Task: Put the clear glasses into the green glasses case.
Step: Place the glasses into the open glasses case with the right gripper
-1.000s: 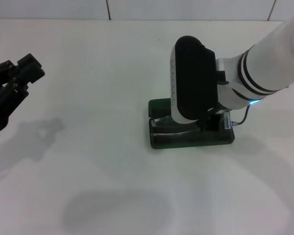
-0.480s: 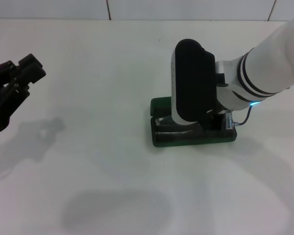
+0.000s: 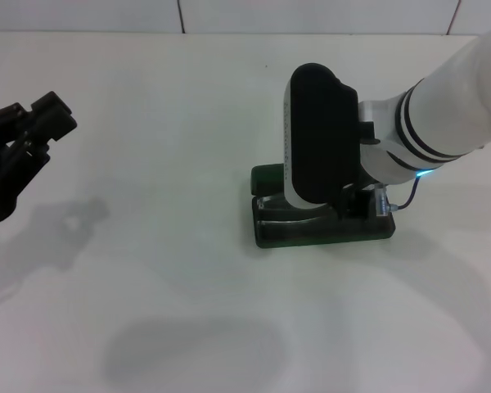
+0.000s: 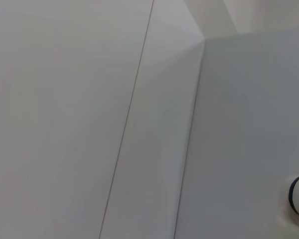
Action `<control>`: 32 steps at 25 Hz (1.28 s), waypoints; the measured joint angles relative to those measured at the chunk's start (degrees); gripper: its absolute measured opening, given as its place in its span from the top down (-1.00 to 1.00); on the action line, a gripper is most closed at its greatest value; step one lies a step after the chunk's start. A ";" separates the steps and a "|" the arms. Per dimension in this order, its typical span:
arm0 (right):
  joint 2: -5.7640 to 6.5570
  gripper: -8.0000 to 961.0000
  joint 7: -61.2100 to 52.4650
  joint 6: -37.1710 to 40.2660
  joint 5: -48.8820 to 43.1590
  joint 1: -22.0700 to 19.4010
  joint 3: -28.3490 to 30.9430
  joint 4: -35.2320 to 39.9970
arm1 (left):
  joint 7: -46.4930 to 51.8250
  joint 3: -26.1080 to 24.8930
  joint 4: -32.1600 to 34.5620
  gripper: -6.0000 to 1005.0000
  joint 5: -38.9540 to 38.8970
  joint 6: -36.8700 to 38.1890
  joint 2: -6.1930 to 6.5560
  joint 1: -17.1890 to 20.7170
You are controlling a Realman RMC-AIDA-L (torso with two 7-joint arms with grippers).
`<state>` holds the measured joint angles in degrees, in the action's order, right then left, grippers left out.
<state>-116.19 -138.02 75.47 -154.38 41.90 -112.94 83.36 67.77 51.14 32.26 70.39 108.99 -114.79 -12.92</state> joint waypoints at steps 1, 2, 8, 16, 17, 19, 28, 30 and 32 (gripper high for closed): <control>0.00 0.79 -0.16 0.10 -0.05 0.00 0.00 0.13 | 0.00 0.00 0.00 0.70 0.11 0.00 -0.02 0.00; 0.00 0.79 -0.32 0.25 -0.15 0.00 0.00 0.23 | -0.01 0.00 0.00 0.71 0.19 0.00 -0.03 0.01; 0.00 0.78 -0.88 1.17 -0.26 0.06 0.00 0.57 | -0.03 0.00 0.00 0.70 0.31 0.00 -0.08 0.09; 0.00 0.77 -1.17 1.47 -0.43 0.04 0.01 0.84 | -0.45 0.00 -0.46 0.70 0.43 -0.09 -0.09 -0.18; 0.00 0.77 -1.19 1.48 -0.45 0.04 0.07 0.84 | -0.60 0.00 -0.54 0.70 0.45 -0.10 -0.09 -0.25; 0.00 0.77 -1.20 1.51 -0.50 0.03 0.14 0.84 | -0.62 0.00 -0.54 0.70 0.45 -0.10 -0.09 -0.24; 0.00 0.76 -2.18 1.46 -2.11 -0.07 0.04 0.85 | -0.71 0.00 -0.53 0.70 0.45 -0.12 -0.09 -0.29; 0.00 0.76 -2.35 1.45 -2.21 -0.05 0.01 0.85 | -0.71 0.00 -0.53 0.70 0.45 -0.22 -0.09 -0.33; 0.00 0.76 -2.38 1.44 -2.28 -0.04 0.00 0.85 | -0.71 0.00 -0.53 0.70 0.45 -0.57 -0.08 -0.38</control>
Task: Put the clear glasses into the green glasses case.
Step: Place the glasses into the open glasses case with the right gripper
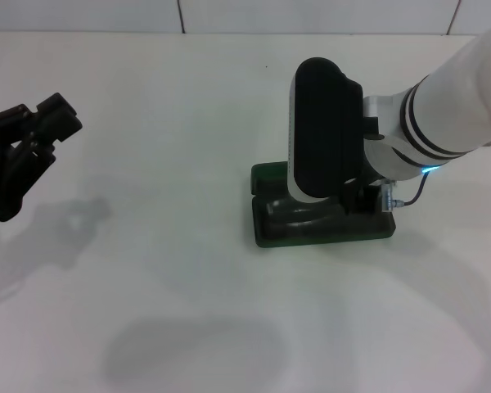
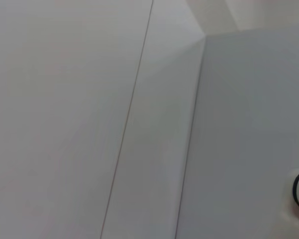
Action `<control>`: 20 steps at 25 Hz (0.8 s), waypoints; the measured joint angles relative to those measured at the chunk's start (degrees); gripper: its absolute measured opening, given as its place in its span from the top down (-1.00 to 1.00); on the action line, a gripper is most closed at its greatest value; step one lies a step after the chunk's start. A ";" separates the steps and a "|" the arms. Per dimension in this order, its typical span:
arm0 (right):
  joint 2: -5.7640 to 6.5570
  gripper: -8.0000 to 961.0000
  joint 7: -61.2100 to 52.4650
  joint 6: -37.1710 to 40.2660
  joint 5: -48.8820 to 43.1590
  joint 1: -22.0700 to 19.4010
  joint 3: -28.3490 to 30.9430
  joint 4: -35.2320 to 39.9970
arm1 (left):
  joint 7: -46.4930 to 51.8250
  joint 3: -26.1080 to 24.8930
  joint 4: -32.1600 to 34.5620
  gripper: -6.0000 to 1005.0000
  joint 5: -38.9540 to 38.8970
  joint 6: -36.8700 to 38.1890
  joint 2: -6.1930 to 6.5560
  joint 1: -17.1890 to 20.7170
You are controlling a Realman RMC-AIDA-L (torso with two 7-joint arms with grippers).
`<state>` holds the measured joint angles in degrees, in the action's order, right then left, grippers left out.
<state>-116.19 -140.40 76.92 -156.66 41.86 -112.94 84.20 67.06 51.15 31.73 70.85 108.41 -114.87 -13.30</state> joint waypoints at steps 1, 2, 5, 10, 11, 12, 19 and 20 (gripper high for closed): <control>0.00 0.76 0.00 0.00 -0.13 -0.02 0.00 0.00 | 0.00 0.00 0.00 0.70 0.00 -0.18 0.00 -0.02; 0.00 0.76 -0.01 0.00 -0.28 -0.04 -0.01 0.00 | 0.00 0.00 0.00 0.70 0.00 -0.25 0.00 -0.04; 0.00 0.75 -0.03 0.00 -0.47 -0.04 -0.18 0.00 | 0.00 0.00 0.00 0.70 0.00 -0.31 0.00 -0.11; 0.00 0.74 -0.04 -0.05 -0.49 -0.01 -0.63 0.09 | 0.00 0.00 0.00 0.70 -0.01 -0.32 0.00 -0.15; 0.00 0.74 -0.05 -0.04 -0.49 -0.01 -0.74 0.17 | 0.00 0.00 0.00 0.70 -0.01 -0.32 0.00 -0.15; 0.00 0.74 -0.05 -0.02 -0.46 0.00 -0.94 0.35 | 0.00 0.00 0.00 0.70 -0.01 -0.32 0.00 -0.15; 0.00 0.69 -0.05 0.02 -0.53 -0.46 -1.97 1.41 | 0.00 0.00 0.00 0.70 -0.02 -0.32 0.00 -0.15; 0.00 0.67 -0.06 0.01 -0.51 -0.49 -2.04 1.41 | 0.00 0.00 0.00 0.70 -0.02 -0.32 0.00 -0.15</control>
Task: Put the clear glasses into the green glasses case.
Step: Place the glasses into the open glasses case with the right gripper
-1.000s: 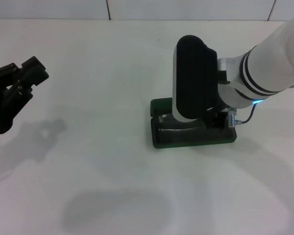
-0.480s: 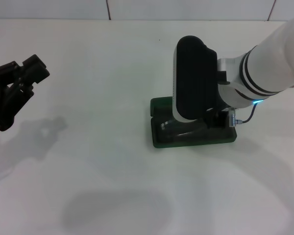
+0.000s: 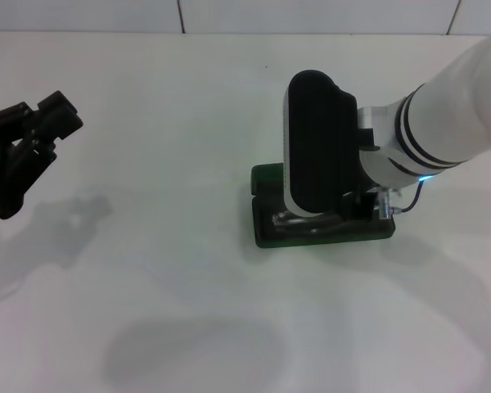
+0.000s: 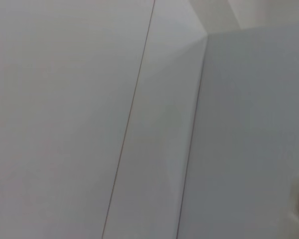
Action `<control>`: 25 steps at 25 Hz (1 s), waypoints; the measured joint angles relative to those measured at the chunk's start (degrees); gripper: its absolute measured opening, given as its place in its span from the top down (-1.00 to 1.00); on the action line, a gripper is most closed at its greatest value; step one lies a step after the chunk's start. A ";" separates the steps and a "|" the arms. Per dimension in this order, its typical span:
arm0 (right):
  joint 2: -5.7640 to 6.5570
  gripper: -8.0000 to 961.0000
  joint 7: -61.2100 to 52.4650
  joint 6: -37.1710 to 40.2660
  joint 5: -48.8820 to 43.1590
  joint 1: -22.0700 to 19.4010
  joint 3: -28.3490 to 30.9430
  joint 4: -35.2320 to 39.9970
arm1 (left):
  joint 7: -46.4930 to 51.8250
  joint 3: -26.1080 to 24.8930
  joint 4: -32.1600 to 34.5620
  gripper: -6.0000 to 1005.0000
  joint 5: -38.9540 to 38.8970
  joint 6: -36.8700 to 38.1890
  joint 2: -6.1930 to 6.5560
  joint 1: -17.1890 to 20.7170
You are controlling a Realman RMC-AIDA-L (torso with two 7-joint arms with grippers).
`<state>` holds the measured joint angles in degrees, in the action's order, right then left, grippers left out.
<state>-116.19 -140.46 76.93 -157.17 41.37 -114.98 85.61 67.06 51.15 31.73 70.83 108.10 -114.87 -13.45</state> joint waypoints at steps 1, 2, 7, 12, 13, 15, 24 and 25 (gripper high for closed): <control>0.00 0.65 -0.01 -0.03 0.05 -0.02 -0.04 0.02 | 0.00 0.00 0.00 0.70 0.00 0.00 0.00 0.02; 0.00 0.63 -0.02 -0.09 0.13 -0.06 -0.06 0.10 | 0.00 0.00 0.00 0.70 0.00 0.00 0.00 0.07; 0.00 0.47 -0.02 -0.06 0.49 -1.38 -0.08 2.42 | 0.00 0.00 0.00 0.70 0.00 0.01 0.00 0.33; 0.00 0.42 0.00 0.34 0.52 -3.97 -0.23 6.51 | -0.03 0.00 0.00 0.70 0.00 0.01 0.00 0.52; 0.00 0.42 0.00 0.54 0.52 -4.32 -0.23 7.04 | -0.05 0.00 0.00 0.70 0.01 0.01 0.01 0.52; 0.00 0.42 0.00 1.32 0.54 -5.40 -0.24 8.66 | -0.06 0.00 0.00 0.70 0.01 0.01 0.00 0.57; 0.00 0.44 -3.31 9.49 -5.57 -13.15 0.44 19.60 | -0.09 0.00 0.00 0.70 0.10 0.22 -0.06 1.11; 0.01 0.44 -3.91 10.51 -6.85 -13.80 0.46 20.25 | -0.08 0.00 0.00 0.70 0.10 0.23 -0.08 1.14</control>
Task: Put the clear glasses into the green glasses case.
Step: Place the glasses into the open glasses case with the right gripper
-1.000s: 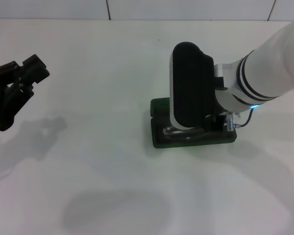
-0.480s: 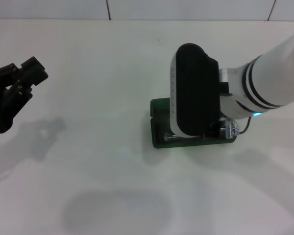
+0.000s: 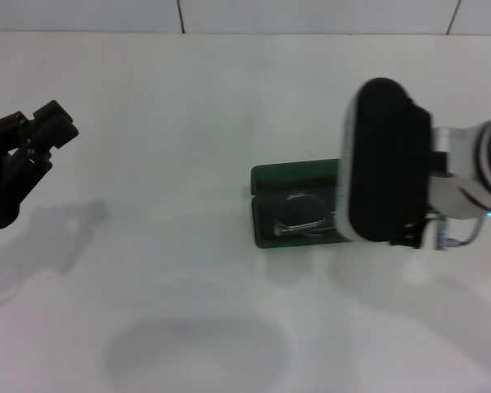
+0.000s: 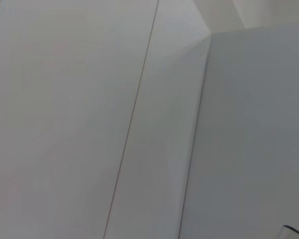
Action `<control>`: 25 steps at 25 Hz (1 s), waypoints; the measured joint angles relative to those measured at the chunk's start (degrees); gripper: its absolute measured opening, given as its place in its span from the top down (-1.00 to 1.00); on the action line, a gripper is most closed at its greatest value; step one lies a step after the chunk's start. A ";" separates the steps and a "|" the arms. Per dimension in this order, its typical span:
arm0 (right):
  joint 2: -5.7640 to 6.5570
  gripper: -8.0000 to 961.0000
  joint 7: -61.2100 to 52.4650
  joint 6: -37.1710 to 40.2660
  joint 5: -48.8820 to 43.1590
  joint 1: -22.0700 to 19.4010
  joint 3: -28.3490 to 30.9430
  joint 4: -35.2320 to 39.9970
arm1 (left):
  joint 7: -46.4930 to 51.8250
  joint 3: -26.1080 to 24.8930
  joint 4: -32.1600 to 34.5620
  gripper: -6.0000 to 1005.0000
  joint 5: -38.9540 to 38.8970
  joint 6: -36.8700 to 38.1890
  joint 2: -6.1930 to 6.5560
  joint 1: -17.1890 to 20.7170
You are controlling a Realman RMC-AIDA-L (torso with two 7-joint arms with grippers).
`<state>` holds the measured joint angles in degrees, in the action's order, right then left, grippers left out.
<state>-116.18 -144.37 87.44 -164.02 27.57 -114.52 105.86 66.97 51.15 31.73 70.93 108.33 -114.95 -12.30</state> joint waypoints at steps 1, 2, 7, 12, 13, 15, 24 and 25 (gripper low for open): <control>-0.01 0.44 -0.31 0.53 -0.84 -0.47 0.08 0.31 | 0.00 0.00 0.00 0.70 0.00 0.01 -0.02 0.00; 0.00 0.44 -0.65 1.01 -1.84 -1.02 0.22 0.45 | 0.00 0.00 0.00 0.70 0.00 0.01 -0.04 0.00; 0.10 0.46 -1.75 -0.26 -2.66 -2.06 1.68 -1.22 | 0.00 0.21 0.00 0.70 0.00 0.04 -0.09 -0.29; 0.05 0.64 -1.83 -1.20 -3.42 -1.69 3.86 -5.01 | 0.00 0.26 -0.01 0.70 0.00 0.04 -0.15 -0.40; 0.03 0.68 -1.87 -1.38 -3.50 -1.62 4.02 -5.65 | 0.00 0.27 -0.06 0.70 0.00 0.01 -0.19 -0.46; 0.06 0.75 -1.91 -2.50 -3.68 -1.22 4.46 -7.98 | -0.01 0.25 -0.13 0.70 0.00 -0.05 -0.20 -0.48; 0.17 0.91 -1.50 -7.27 -3.49 -0.84 4.49 -12.81 | -0.06 0.14 -0.85 0.70 0.00 -0.12 -0.19 -0.56; 0.17 0.91 -1.46 -8.07 -3.36 -0.78 4.49 -13.46 | -0.07 0.14 -0.86 0.70 0.00 -0.13 -0.19 -0.55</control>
<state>-116.01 -145.83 79.37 -167.38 26.79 -110.03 92.41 66.90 51.29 30.87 70.93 108.20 -115.13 -12.86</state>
